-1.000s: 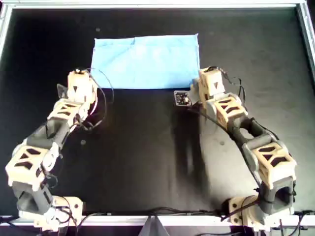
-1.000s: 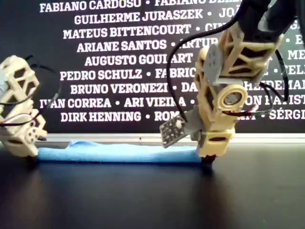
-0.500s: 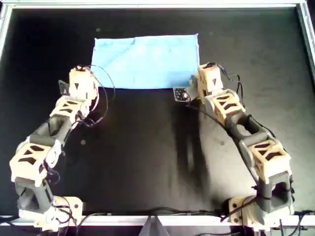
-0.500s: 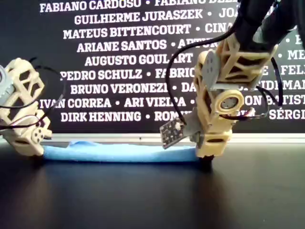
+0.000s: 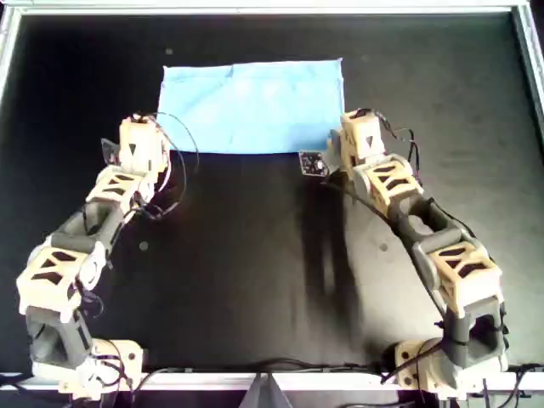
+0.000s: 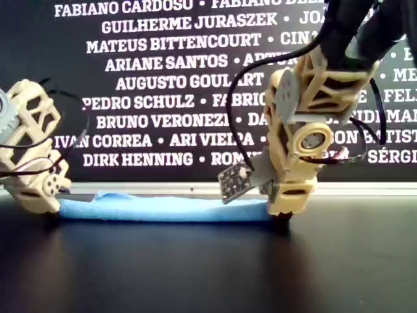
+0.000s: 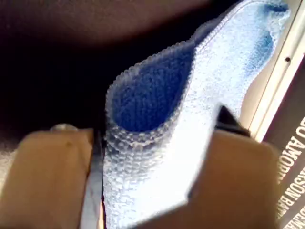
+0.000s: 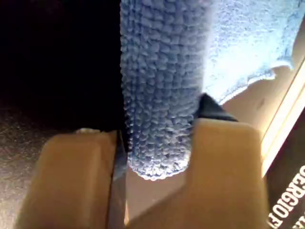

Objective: Fold a cloth

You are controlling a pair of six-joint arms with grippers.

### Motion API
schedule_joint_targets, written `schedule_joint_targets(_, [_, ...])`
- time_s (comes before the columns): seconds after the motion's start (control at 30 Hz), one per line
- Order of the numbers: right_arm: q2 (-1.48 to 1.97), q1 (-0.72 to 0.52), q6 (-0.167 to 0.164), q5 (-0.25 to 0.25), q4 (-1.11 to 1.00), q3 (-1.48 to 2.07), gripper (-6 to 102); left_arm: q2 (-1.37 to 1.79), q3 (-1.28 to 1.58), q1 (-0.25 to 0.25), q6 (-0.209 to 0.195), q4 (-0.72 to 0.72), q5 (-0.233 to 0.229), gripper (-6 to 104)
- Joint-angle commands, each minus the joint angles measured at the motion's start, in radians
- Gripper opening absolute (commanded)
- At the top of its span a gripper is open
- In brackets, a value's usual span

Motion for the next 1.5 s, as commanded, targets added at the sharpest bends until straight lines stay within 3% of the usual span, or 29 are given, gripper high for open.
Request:
schedule_joint_targets(0.0, [0.057,-0.006,0.011,0.003,0.005,-0.057,29,0.023,-0.021,-0.012,-0.003,0.006,0.003,47])
schedule_joint_targets(0.17, [0.046,-0.005,0.012,0.002,0.003,-0.071,-3,0.025,-0.025,-0.02,-0.008,0.003,0.005,11])
schedule_joint_targets(0.27, [0.041,-0.008,0.0,0.002,0.005,-0.067,-1,0.026,-0.025,-0.02,-0.011,0.003,0.005,-3])
schedule_joint_targets(0.6, [0.064,-0.008,-0.003,0.018,0.006,-0.04,1,0.078,0.014,-0.02,0.003,0.012,0.003,-1])
schedule_joint_targets(1.33, [0.574,0.011,-0.003,0.003,0.006,0.514,1,0.597,0.548,-0.023,-0.011,0.012,0.005,-1])
schedule_joint_targets(1.47, [0.64,0.011,-0.003,0.003,0.006,0.607,1,0.667,0.629,-0.049,-0.011,0.012,0.005,-1])
